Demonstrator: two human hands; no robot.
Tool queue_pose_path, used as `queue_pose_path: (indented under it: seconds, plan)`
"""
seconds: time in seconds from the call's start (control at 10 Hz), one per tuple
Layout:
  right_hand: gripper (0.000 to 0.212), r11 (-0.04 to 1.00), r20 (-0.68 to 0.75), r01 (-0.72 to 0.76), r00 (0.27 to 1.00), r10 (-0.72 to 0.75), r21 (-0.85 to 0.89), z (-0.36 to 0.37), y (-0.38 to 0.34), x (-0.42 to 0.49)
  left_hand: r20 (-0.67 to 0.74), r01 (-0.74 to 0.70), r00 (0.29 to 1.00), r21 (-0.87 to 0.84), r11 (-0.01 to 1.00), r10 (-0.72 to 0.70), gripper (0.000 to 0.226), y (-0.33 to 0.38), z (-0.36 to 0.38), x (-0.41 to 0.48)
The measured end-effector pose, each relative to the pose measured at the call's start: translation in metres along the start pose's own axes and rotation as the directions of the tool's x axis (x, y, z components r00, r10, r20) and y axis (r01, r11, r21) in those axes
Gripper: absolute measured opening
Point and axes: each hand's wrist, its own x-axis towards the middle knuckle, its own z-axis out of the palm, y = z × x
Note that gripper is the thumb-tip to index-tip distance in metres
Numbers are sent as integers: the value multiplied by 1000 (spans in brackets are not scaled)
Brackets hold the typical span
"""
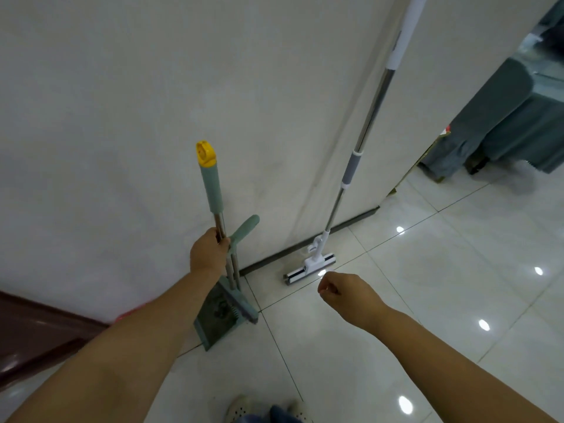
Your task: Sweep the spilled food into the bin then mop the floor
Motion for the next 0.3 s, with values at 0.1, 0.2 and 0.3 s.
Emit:
queue_pose_path:
  seconds: [0.1,0.2,0.3]
  plan:
    - [22,998,-15,50,999,-50,-27,-10,2,-4,-48,-45,998,-40,998,43,16,7,-6,-5]
    - [22,998,-14,68,998,-68,-14,-29,4,-6,-56,-62,997,-76,995,58,29,21,-20,-8]
    - [21,994,-15,108,994,-108,29,-35,9,-12,-65,-79,995,-51,996,75,34,25,-28,-15]
